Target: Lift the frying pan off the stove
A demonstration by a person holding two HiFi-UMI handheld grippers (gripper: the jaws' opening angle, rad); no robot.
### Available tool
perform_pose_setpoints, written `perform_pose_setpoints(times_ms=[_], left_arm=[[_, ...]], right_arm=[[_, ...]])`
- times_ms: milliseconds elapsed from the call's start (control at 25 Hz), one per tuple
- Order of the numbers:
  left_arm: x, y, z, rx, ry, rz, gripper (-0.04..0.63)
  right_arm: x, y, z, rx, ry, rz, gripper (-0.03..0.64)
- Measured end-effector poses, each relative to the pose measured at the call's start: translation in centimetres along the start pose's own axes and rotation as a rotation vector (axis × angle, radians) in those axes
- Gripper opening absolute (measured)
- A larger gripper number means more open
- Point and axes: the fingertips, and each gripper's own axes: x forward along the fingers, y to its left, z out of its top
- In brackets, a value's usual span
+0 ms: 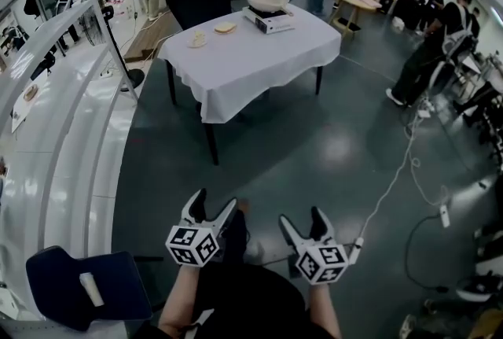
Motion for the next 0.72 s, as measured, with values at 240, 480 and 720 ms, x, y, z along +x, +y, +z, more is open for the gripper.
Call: perform_pose_setpoints(times_ms=[240,480,720], left_arm=[[3.5,0.4,-0.1,0.063,0.067,-0.029,0.385],[9.4,1.5,1.3,0.111,0.106,-0.082,0.383],[15.6,4.3,4.8,0.117,0.09,-0.082,0.383]], right_arm=[[1.9,-1.4,0.3,0.009,0.022,0.012,0.383],[6.0,-3.8,2.6,-0.018,0.011,-0.002,0.382],[12.6,-5.5,6.1,-0.03,0.004,0.05,0.382]])
